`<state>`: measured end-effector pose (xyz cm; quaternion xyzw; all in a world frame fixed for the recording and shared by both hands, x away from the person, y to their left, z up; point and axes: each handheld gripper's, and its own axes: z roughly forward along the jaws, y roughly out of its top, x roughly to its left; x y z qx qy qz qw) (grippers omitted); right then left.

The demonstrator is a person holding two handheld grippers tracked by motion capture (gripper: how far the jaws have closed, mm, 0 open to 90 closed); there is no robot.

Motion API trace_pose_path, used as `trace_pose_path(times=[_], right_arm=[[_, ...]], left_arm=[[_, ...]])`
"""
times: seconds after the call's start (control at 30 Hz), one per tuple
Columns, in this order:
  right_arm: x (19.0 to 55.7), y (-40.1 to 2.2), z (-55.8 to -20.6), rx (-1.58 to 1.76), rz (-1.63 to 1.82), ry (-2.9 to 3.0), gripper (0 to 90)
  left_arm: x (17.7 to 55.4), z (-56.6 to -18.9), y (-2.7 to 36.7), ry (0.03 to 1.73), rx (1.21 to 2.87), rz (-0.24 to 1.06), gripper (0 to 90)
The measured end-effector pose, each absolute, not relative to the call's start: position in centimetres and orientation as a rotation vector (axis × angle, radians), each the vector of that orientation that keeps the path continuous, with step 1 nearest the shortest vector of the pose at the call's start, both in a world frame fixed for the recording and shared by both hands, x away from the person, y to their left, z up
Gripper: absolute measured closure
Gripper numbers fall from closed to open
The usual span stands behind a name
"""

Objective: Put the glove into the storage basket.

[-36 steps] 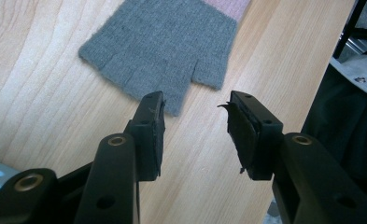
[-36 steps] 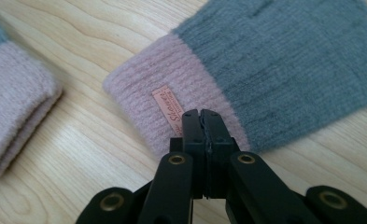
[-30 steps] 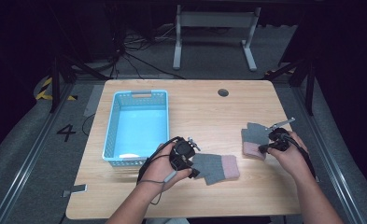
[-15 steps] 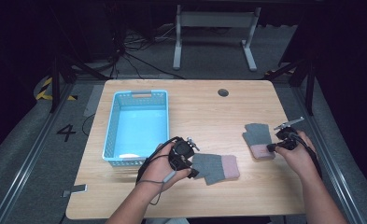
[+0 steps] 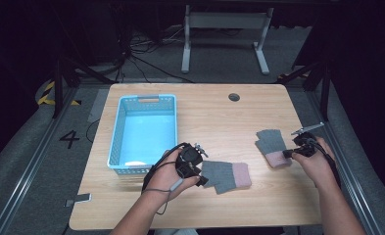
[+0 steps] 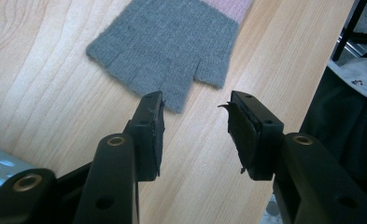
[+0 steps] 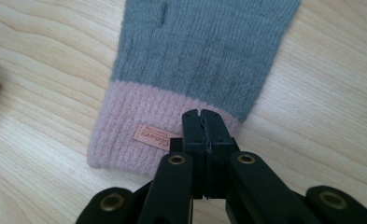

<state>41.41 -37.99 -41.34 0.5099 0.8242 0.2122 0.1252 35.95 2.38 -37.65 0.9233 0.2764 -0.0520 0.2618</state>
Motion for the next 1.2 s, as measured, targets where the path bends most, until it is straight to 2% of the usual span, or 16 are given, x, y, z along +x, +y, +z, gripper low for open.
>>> trace_pose_path(times=[0.17,0.2,0.33,0.67,0.97,1.2], right_arm=[[41.1,-38.0,-40.6,1.493,0.644,2.388,88.8],[41.1,-38.0,-40.5,1.505,0.65,2.389,85.0],[41.9,-37.4,-40.3,1.549,0.634,2.398,81.7],[45.0,-35.6,-40.0,1.713,0.559,2.369,66.1],[46.7,-34.7,-41.0,1.788,0.499,2.351,53.9],[47.1,-34.4,-42.1,1.802,0.434,2.354,53.2]], left_arm=[[36.1,-37.5,2.6,0.754,2.495,-0.143,56.1],[36.1,-37.5,2.6,0.76,2.49,-0.141,56.1],[36.2,-37.4,2.5,0.758,2.488,-0.141,55.8],[36.1,-37.0,3.2,0.769,2.466,-0.129,55.7],[36.1,-36.8,3.6,0.768,2.461,-0.122,55.5],[36.0,-36.9,3.4,0.773,2.463,-0.119,55.0]])
